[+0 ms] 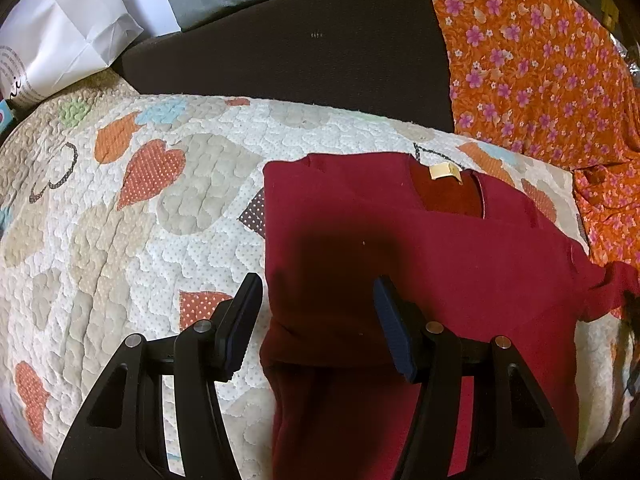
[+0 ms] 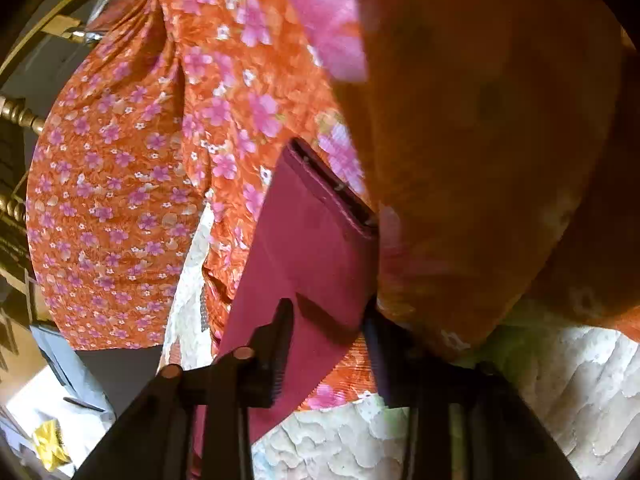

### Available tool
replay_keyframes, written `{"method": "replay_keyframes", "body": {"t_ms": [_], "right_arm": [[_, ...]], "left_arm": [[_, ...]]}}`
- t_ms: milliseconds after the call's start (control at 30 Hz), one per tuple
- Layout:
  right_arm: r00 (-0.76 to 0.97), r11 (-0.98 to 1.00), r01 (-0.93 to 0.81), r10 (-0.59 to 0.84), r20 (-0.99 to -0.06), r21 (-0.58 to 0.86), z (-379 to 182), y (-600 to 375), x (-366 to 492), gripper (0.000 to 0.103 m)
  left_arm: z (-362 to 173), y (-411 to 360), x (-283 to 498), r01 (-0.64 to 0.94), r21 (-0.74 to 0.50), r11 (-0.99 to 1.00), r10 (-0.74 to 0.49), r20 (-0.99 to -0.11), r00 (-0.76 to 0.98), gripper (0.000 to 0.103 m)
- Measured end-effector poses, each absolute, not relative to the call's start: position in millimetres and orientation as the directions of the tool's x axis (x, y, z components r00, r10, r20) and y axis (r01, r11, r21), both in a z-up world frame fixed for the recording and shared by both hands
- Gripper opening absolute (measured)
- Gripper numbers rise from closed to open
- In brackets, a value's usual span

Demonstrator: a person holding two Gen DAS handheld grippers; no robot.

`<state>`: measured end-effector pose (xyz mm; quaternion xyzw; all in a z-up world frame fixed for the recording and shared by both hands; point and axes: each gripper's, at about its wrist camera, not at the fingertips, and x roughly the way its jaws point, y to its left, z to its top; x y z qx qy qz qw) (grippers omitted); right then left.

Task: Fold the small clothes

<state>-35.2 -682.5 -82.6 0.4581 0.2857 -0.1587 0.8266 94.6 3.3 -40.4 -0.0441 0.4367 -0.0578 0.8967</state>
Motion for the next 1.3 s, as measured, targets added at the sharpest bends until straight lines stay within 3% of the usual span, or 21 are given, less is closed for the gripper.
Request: {"method": "replay_keyframes", "body": {"t_ms": [233,300,467,600,700,767,833,900,1000,1167,1267,1300], "right_arm": [[0.886,0.721,0.246,0.105,-0.453,0.648,16.6,-595.8,-10.6,0.006],[0.894,0.753,0.100,0.219,-0.391,0.650,47.4,-553.6,9.7,0.006],[0.822,0.784,-0.187,0.455,-0.343,0.592,92.0,-431.4,57.7,0.006],[0.692,0.733,-0.347,0.621,-0.367,0.585,73.4,-317.8,90.6,0.006],[0.585,0.675,-0.395,0.708,-0.396,0.623,27.5,-233.5,116.9,0.006],[0.458,0.646,-0.374,0.753,-0.473,0.666,-14.6,-184.7,133.7,0.010],[0.378,0.677,-0.309,0.732,-0.567,0.668,-48.5,-163.2,141.8,0.020],[0.394,0.656,-0.271,0.743,-0.541,0.704,-57.7,-180.5,137.7,0.024],[0.470,0.676,-0.271,0.714,-0.519,0.685,-39.3,-226.0,122.4,0.039],[0.631,0.871,-0.208,0.467,-0.619,0.445,-6.5,-299.7,90.3,0.042],[0.667,0.929,-0.052,0.305,-0.680,0.366,-15.4,-341.4,90.7,0.042],[0.660,0.937,0.004,0.261,-0.705,0.350,-22.4,-351.0,95.1,0.042]], "left_arm": [[-31.4,14.1,95.5,0.039,-0.173,0.984,-0.158,-0.762,0.628,0.058],[-27.7,18.3,95.0,0.033,-0.184,0.982,-0.162,-0.754,0.636,0.058],[-21.6,27.8,95.2,0.025,-0.225,0.974,-0.187,-0.736,0.651,0.058],[-23.2,31.3,97.2,0.019,-0.251,0.968,-0.204,-0.737,0.645,0.058],[-23.8,34.2,97.3,0.021,-0.252,0.967,-0.205,-0.731,0.651,0.058],[-24.5,40.8,98.4,0.005,-0.267,0.964,-0.205,-0.730,0.652,0.058],[-25.3,49.6,99.7,-0.011,-0.301,0.954,-0.222,-0.728,0.649,0.059],[-26.2,57.1,100.9,-0.029,-0.339,0.940,-0.240,-0.721,0.650,0.072],[-27.9,56.6,104.6,-0.026,-0.385,0.922,-0.279,-0.711,0.646,0.073],[-39.7,26.7,115.4,0.038,-0.328,0.944,-0.284,-0.750,0.598,0.073],[-51.8,8.8,123.3,0.074,-0.297,0.952,-0.286,-0.774,0.564,0.070],[-56.5,2.4,126.4,0.086,-0.283,0.955,-0.283,-0.785,0.552,0.057]]}}
